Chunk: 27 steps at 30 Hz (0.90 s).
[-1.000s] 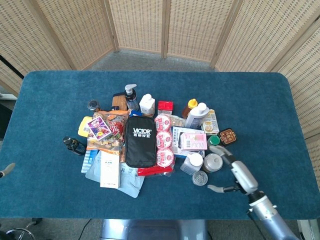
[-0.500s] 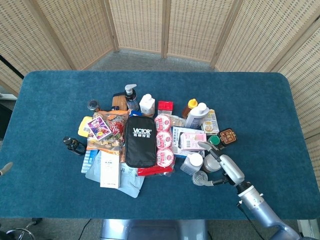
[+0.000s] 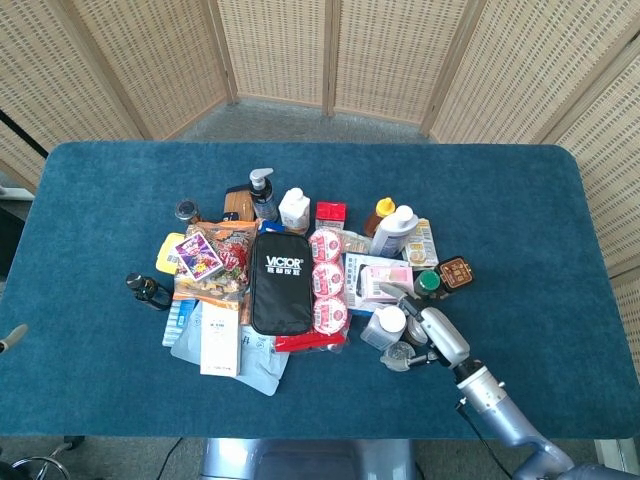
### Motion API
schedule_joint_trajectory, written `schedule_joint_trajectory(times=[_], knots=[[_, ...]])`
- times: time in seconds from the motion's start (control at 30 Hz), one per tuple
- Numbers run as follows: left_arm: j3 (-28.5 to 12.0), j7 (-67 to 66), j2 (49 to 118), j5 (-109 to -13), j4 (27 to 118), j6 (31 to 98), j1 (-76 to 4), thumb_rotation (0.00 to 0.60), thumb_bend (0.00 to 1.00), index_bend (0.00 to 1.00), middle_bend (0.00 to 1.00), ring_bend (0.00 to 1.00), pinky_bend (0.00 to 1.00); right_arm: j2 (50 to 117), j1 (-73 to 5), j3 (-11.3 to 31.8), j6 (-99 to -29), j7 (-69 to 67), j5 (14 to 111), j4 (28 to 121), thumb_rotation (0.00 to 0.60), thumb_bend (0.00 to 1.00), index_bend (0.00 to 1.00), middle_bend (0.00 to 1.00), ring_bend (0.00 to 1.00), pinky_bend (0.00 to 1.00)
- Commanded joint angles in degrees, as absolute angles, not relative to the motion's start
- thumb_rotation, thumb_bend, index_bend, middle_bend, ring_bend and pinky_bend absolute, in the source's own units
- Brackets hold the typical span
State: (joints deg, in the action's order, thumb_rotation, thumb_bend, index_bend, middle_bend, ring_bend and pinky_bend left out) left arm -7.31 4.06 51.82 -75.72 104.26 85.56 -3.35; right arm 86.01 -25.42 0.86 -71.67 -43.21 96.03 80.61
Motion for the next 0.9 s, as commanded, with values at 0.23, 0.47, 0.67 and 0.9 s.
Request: schedule_joint_trajectory(times=[0.23, 0.47, 0.67, 0.9], knots=[[-7.53, 5.13, 51.54, -75.21, 103.72, 85.2, -3.31, 0.6, 0.0, 0.0, 0.0, 0.0, 0.0, 91.23, -24.33, 2.45, -75.37, -41.48, 93.87, 76.13, 0.6, 0.0, 0.0, 0.13, 0.17, 0.46], [-7.59, 5.6, 51.43, -75.28, 103.59, 85.32, -3.18, 0.6, 0.0, 0.0, 0.0, 0.0, 0.0, 94.06, -23.34, 2.28, -78.2, -41.14, 93.99, 73.82, 0.6, 0.0, 0.29, 0.67, 0.68, 0.9], [-7.47, 6.0, 51.23, -75.6, 103.59, 85.38, -3.03, 0.6, 0.0, 0.0, 0.0, 0.0, 0.0, 96.22, -22.51, 2.99, -80.86, -40.06, 93.71, 71.85, 0.6, 0.0, 0.63, 0.93, 0.9, 1.0], [-7.39, 6.27, 51.17, -75.84, 103.57, 85.24, -3.03, 0.6, 0.0, 0.0, 0.0, 0.0, 0.0, 95.05, -21.68, 4.24, -83.95, -39.49, 93.57, 74.09, 0.6, 0.0, 0.67, 0.95, 0.93, 1.0]])
